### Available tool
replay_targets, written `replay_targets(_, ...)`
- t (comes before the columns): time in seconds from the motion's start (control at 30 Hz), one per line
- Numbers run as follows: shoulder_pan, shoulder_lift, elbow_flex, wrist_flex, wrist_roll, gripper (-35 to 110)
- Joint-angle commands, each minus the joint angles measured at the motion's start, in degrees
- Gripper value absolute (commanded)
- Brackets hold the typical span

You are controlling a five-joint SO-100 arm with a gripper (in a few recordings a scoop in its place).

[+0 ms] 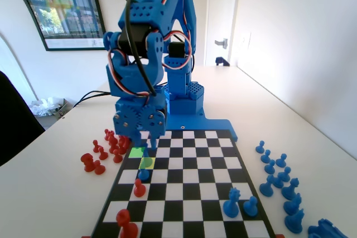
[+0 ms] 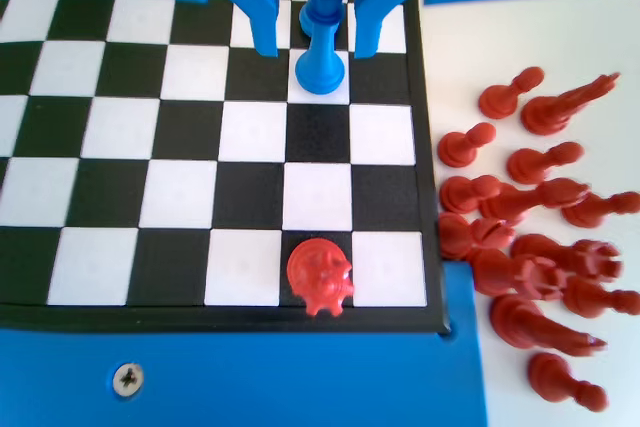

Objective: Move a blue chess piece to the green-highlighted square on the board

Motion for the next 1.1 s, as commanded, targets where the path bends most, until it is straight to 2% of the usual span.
replay_targets(0.0,0.9,0.4,-3.2,-0.3,-0.5,11)
replay_targets(0.8,1.1,0.0,-6.3,2.9,-1.1,8)
replay_targets(1.07,1.2,0.3,-6.2,2.8,-1.8,2)
